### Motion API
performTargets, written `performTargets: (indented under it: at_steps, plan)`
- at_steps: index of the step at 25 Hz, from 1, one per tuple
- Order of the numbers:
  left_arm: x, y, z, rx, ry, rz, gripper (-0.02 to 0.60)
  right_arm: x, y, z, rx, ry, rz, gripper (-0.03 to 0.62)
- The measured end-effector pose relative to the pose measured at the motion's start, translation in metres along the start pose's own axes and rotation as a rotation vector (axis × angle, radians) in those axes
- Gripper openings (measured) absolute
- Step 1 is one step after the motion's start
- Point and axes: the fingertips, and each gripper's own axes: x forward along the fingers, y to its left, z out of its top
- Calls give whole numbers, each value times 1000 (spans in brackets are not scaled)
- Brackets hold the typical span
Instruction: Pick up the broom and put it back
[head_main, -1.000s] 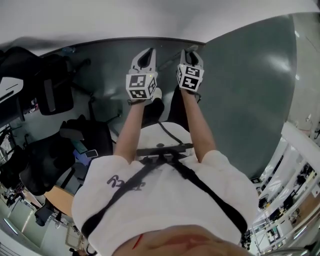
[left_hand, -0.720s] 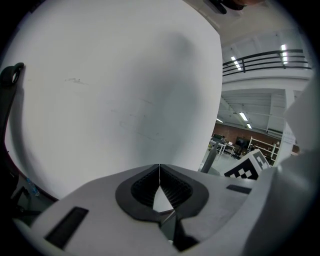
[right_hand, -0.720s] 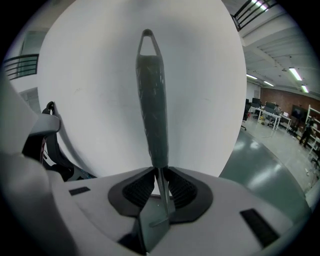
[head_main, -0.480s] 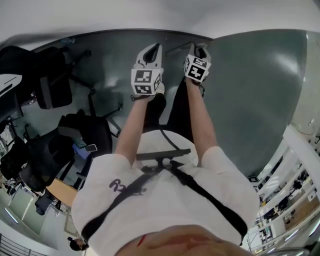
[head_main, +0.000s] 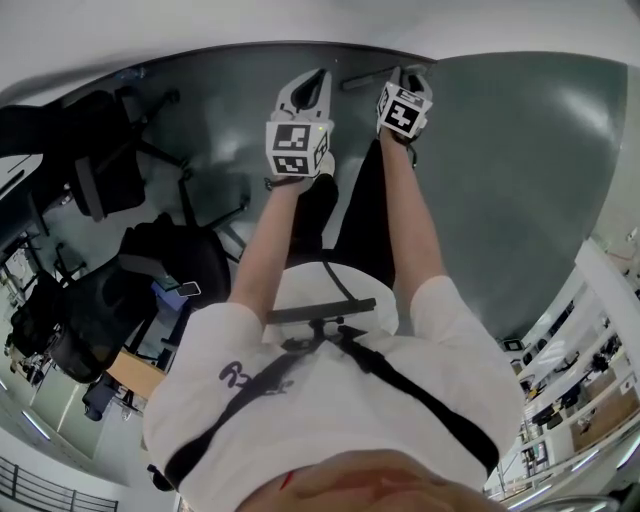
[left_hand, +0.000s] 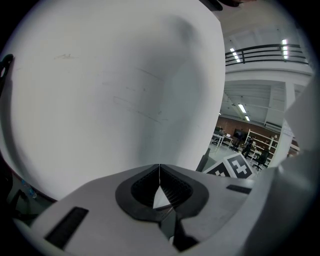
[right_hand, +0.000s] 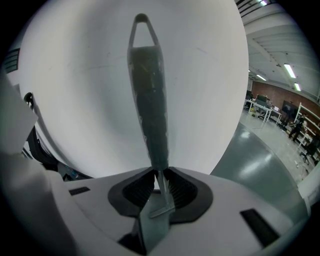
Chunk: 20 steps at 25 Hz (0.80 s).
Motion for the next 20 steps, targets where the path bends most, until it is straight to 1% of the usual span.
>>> performTargets:
  at_steps: [3,8,12,17,20]
  plan:
    - [12,1,-5,-5,8,-7,12,20,-9,10,-12,-26,-4,95]
    - [21,6,-12,-10,20,-11,12,45,-11,25,-1,-28,-10,95]
    - [32,2,-17,-11,32,-16,12,67,-7,37,0,-26,15,95]
    - [39,-7,-15,25,36,-41,12,87,-13,51,16,-24,44,95]
    - [40,-7,-18,29,43,-42,12,92,-13,54,10,-21,58,95]
